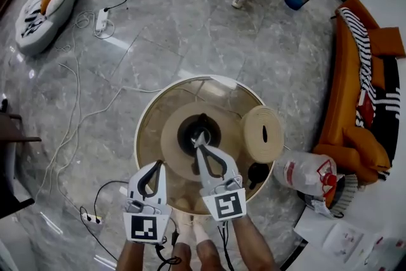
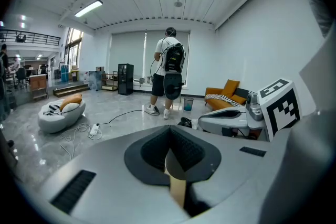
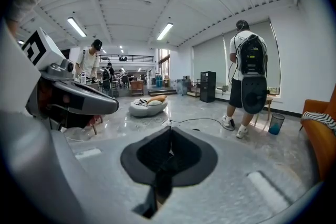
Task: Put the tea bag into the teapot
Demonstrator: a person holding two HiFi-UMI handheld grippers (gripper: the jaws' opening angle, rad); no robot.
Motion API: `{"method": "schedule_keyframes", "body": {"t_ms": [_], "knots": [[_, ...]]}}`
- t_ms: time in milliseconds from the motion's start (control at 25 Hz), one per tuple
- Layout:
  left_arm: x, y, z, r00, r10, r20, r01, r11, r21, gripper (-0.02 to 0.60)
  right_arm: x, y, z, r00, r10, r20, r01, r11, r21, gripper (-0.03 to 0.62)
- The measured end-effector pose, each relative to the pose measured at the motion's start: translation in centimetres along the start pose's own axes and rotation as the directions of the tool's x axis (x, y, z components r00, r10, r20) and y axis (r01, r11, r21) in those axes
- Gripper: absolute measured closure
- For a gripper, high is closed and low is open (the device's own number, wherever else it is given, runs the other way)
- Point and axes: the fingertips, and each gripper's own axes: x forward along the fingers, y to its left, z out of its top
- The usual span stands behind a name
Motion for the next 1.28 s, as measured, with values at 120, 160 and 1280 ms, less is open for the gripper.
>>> {"method": "schedule_keyframes", "body": {"t_ms": [120, 160, 1280], "knots": [[0.2, 0.2, -0.6, 1.000, 0.002, -0.011, -0.002, 1.000, -0.011, 0.565, 0.5, -0.1, -0.7, 1.000, 0.000, -0.015, 0.000, 1.000, 0.006, 0.594], [0.2, 0.3, -0.7, 1.000, 0.002, -0.014, -0.003, 1.000, -0.014, 0.565, 0.6, -0.2, -0.9, 1.000, -0.001, -0.019, 0.001, 1.000, 0.007, 0.594], [-3.2, -0.3, 4.9, 0.999, 0.026, 0.045, -0.026, 1.000, 0.010, 0.565, -2.1, -0.3, 4.4, 1.000, 0.010, 0.022, -0.011, 1.000, 0.026, 0.421]]}}
